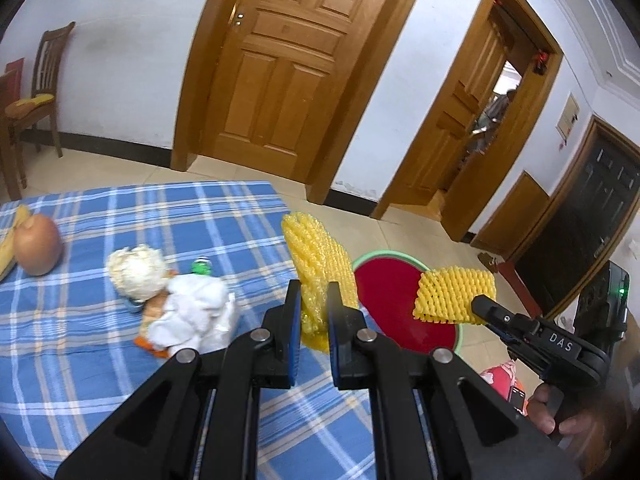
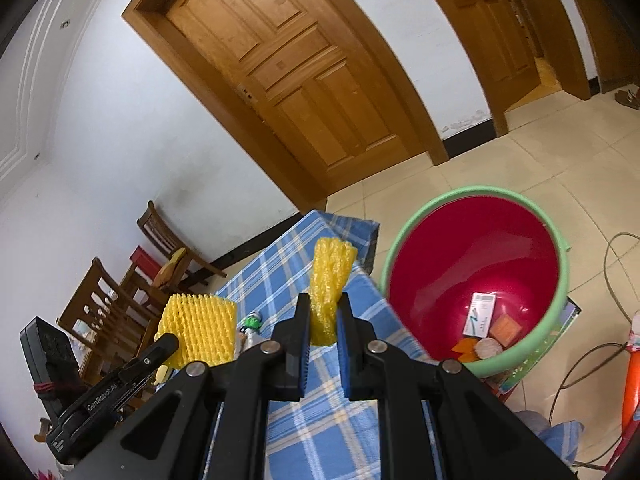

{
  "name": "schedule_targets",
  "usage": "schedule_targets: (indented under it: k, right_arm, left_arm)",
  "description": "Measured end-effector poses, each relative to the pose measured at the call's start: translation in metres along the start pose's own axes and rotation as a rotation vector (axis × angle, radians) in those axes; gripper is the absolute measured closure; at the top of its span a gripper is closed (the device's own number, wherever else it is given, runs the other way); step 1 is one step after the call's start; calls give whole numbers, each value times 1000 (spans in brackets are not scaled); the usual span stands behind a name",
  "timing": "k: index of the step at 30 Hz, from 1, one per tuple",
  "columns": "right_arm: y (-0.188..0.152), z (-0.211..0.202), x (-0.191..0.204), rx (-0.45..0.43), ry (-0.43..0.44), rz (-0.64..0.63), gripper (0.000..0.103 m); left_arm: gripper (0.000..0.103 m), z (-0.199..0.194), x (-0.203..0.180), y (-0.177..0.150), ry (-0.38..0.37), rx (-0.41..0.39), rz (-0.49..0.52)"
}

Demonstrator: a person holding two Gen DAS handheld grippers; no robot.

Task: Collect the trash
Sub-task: 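Carry both yellow foam nets over the red bin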

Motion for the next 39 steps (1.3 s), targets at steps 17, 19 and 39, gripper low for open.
schedule_targets:
  k: [17,19,39]
  right_arm:
    - [19,-16,-59,-57,-90,63,89]
    - [21,-15,-65,-55,-99,68,89]
    - [23,8,-120,-11,-171,151,88]
  left_arm:
    - [93,66,-68,1,-73,93,88]
    - [93,76,-74,0,-78,106,96]
    - [93,158,-107,-28,-66,242,175]
Point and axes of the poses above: each gripper's, at about its wrist camera, not at the fingertips, and z roughly the way its jaws point, x to its left, y to its top, the point moved 8 cm from there along z, roughly the way its jaws point, and after that the axes turned 2 degrees about z, right-handed, at the moved point
